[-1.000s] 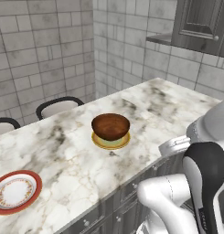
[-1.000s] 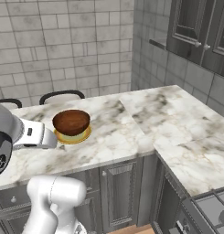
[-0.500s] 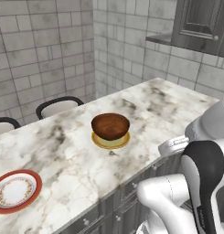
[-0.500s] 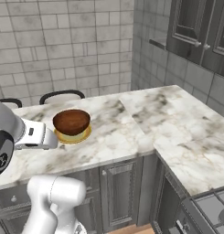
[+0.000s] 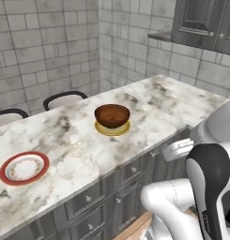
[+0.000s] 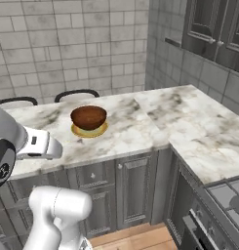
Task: Move the bowls from the cabinet to the plates on the dining table.
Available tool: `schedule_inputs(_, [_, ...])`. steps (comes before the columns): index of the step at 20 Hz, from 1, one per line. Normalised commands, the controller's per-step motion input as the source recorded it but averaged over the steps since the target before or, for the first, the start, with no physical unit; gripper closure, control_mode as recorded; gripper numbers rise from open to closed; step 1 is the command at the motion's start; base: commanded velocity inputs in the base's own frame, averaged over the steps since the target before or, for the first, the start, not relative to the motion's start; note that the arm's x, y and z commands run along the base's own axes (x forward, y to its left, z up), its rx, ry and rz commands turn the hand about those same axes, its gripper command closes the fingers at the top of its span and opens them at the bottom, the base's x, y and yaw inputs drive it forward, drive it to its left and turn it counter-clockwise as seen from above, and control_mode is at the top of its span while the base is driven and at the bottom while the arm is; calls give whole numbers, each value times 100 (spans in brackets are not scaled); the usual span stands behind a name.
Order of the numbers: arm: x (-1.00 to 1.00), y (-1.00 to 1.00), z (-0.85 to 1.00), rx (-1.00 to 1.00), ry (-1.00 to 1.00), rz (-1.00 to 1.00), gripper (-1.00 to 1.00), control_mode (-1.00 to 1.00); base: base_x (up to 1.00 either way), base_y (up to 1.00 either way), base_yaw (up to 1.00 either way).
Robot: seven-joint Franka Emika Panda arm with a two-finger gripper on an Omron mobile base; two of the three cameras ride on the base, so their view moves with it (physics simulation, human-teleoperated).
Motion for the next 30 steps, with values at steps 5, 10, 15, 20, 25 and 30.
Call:
schedule_inputs(5, [0, 0, 0, 0, 0, 0, -100, 100, -85, 42, 11])
schedule_inputs(10, [0, 0, 0, 0, 0, 0, -100, 100, -39, 64, 24])
schedule_inputs(15, [0, 0, 0, 0, 0, 0, -100, 100, -9, 82, 39])
schedule_inputs(20, [0, 0, 0, 0, 0, 0, -100, 100, -6, 91, 45])
schedule_inputs(25, [0, 0, 0, 0, 0, 0, -100, 100, -7, 96, 45])
schedule_inputs(30, [0, 0, 0, 0, 0, 0, -100, 100, -3, 88, 46])
